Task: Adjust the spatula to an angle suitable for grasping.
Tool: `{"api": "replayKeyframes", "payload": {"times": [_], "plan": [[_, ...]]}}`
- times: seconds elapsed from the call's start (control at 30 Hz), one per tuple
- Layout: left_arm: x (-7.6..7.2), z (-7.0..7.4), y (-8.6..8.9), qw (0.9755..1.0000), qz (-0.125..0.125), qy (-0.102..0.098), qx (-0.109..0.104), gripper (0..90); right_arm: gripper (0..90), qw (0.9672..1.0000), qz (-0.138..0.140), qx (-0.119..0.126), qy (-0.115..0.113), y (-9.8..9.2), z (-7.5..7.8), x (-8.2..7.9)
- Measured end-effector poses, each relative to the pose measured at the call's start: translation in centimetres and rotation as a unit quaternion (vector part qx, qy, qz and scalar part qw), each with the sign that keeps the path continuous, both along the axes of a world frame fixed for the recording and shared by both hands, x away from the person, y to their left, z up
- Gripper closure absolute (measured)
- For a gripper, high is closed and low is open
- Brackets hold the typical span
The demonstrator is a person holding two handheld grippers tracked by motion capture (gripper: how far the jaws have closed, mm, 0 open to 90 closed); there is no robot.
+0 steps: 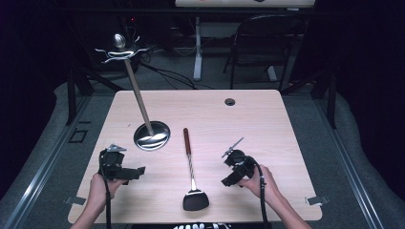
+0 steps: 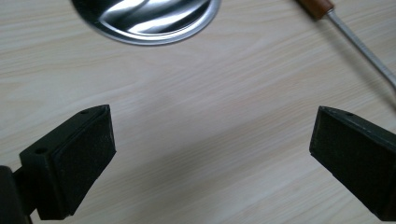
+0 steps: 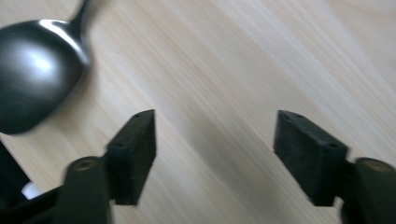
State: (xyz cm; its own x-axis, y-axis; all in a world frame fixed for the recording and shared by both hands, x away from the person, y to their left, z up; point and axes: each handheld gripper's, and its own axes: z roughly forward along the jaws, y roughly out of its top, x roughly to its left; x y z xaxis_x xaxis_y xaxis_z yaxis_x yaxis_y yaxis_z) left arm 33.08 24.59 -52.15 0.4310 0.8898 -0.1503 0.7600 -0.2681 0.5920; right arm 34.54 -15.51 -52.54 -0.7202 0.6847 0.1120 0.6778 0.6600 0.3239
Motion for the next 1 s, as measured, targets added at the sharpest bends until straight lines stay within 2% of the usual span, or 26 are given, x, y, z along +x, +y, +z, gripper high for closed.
{"api": "replayKeyframes", "payload": {"times": [0.07, 0.13, 0.2, 0.23, 0.27, 0.3, 0.33, 0.43, 0.47, 0.6, 0.67, 0.7, 0.73, 0.77, 0.8, 0.83, 0.87, 0.9, 1.0], "plan": [[0.3, 0.0, -1.1, 1.0000, -0.006, 0.002, -0.005, 0.0, 15.3, 0.9995, -0.031, 0.002, -0.008, -2.0, 0.2, 0.0], [0.5, 0.0, -2.5, 0.9999, -0.016, -0.002, -0.002, 0.0, 14.3, 0.9993, -0.036, -0.002, -0.012, -2.7, 0.3, 0.0], [0.8, -0.1, -4.2, 0.9996, -0.028, -0.003, -0.004, 0.0, 9.5, 0.9976, -0.065, 0.009, -0.024, -3.7, 0.5, -0.1], [0.9, -0.1, -5.0, 0.9995, -0.032, -0.005, -0.002, 0.0, 6.4, 0.9951, -0.088, 0.026, -0.037, -4.1, 0.3, -0.2], [1.0, 0.0, -5.8, 0.9993, -0.036, -0.009, 0.005, 0.0, 5.7, 0.9963, -0.080, 0.012, -0.027, -4.6, 0.7, 0.0], [1.1, 0.0, -6.7, 0.9991, -0.040, -0.014, 0.007, 0.3, 5.9, 0.9955, -0.088, 0.017, -0.031, -4.9, 0.7, -0.1], [1.1, -0.1, -7.4, 0.9988, -0.047, -0.014, 0.006, 1.7, 6.1, 0.9958, -0.085, 0.009, -0.031, -5.2, 0.7, 0.0], [1.4, -0.4, -9.6, 0.9979, -0.064, 0.001, 0.002, 2.1, 7.3, 0.9959, -0.085, 0.016, -0.025, -5.2, 0.6, 0.1], [1.6, -0.6, -10.2, 0.9976, -0.069, 0.005, 0.000, 2.2, 7.9, 0.9962, -0.083, 0.004, -0.028, -5.2, 0.6, 0.1], [2.0, -1.3, -12.2, 0.9966, -0.081, 0.017, -0.001, 3.7, 9.6, 0.9961, -0.082, 0.006, -0.033, -5.1, 0.6, 0.2], [2.1, -1.5, -13.2, 0.9961, -0.086, 0.022, 0.002, 7.1, 10.1, 0.9961, -0.083, 0.011, -0.028, -5.2, 0.7, 0.2], [2.2, -1.7, -13.6, 0.9958, -0.088, 0.026, 0.001, 8.1, 11.1, 0.9957, -0.086, 0.008, -0.034, -5.3, 0.6, 0.2], [2.2, -1.9, -14.0, 0.9949, -0.096, 0.029, 0.004, 9.9, 11.3, 0.9964, -0.079, 0.003, -0.030, -5.5, 0.8, 0.3], [2.2, -2.0, -14.5, 0.9947, -0.099, 0.027, 0.008, 13.3, 11.4, 0.9961, -0.083, 0.014, -0.027, -5.5, 0.7, 0.3], [2.2, -2.2, -14.9, 0.9938, -0.107, 0.031, 0.010, 15.5, 11.5, 0.9963, -0.081, 0.001, -0.030, -5.6, 0.7, 0.3], [2.1, -2.3, -15.5, 0.9930, -0.113, 0.032, 0.014, 15.9, 11.8, 0.9961, -0.082, 0.002, -0.031, -5.6, 0.7, 0.4], [1.9, -2.5, -15.9, 0.9932, -0.111, 0.032, 0.011, 21.8, 12.1, 0.9961, -0.082, 0.001, -0.031, -5.6, 0.7, 0.4], [1.9, -2.5, -16.1, 0.9922, -0.119, 0.031, 0.022, 26.0, 12.2, 0.9962, -0.081, 0.001, -0.031, -5.6, 0.7, 0.4], [1.9, -2.9, -16.6, 0.9916, -0.121, 0.033, 0.031, 32.8, 13.0, 0.9957, -0.086, 0.010, -0.032, -5.4, 0.6, 0.3]]}}
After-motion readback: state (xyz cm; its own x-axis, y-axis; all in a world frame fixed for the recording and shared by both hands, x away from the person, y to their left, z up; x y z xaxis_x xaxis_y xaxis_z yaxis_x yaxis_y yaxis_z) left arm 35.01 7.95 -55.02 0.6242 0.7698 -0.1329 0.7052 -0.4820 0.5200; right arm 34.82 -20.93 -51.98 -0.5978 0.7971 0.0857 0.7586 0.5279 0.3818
